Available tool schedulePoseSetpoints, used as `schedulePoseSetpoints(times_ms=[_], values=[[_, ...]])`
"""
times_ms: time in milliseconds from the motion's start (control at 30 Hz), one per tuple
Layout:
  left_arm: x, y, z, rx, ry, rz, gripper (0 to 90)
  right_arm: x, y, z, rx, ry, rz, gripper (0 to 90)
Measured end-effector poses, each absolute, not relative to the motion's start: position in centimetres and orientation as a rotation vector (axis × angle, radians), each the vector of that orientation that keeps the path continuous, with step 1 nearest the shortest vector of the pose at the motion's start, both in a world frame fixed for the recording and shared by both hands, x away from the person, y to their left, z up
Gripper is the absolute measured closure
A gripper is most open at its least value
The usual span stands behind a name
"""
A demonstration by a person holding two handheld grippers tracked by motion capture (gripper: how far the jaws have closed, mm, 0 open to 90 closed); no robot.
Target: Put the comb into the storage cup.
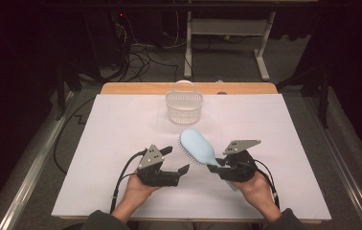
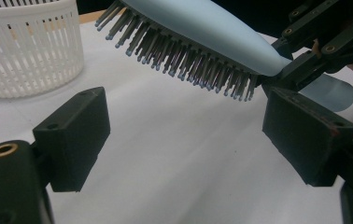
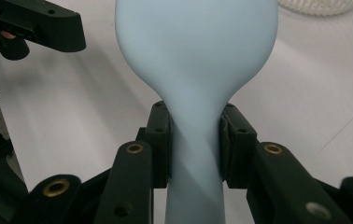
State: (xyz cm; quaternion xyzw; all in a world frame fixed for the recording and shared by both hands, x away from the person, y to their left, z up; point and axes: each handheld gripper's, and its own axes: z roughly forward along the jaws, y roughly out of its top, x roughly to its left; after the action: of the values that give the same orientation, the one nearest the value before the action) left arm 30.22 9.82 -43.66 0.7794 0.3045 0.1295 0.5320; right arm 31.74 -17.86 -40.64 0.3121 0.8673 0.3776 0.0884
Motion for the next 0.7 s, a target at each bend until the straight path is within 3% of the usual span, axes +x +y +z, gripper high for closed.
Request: schedulePoseSetpoints(times_ms=[700], values=[[30.9, 8.9, -43.8, 1.878, 0.712, 0.267, 14.1, 31.8, -16.8, -40.4, 0.884, 2.593, 1.137, 69.8]])
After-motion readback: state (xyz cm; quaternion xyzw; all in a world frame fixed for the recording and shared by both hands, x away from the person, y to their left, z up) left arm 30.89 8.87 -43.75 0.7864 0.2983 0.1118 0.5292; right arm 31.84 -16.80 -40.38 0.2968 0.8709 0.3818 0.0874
